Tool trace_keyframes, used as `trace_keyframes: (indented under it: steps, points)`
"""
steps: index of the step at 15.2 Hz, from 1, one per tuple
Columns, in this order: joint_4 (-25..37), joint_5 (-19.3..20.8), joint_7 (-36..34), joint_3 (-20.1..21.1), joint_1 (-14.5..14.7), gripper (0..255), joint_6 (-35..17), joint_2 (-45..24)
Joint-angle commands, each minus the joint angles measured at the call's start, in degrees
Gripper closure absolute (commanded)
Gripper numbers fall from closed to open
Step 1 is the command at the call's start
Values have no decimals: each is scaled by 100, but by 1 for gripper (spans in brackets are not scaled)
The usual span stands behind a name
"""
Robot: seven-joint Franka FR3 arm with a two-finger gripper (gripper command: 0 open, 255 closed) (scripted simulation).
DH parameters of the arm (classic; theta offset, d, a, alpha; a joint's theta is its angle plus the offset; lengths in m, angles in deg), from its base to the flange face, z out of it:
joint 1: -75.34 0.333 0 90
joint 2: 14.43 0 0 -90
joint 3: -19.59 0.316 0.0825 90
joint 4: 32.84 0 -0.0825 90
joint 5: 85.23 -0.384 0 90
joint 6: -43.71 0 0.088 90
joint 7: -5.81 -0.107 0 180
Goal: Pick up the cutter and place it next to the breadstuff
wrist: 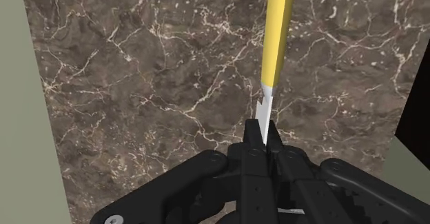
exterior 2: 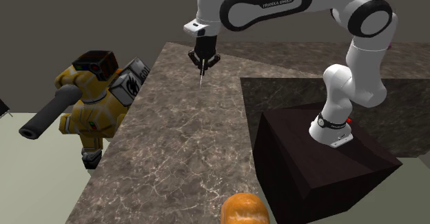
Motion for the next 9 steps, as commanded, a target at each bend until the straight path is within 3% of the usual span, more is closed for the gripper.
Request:
trace_keyframes:
  steps: [1,9]
  points:
    - [-325,163,-264,69,184,255,-100,259]
    - [-1443,765,-1525,567,828,255,-315,1242]
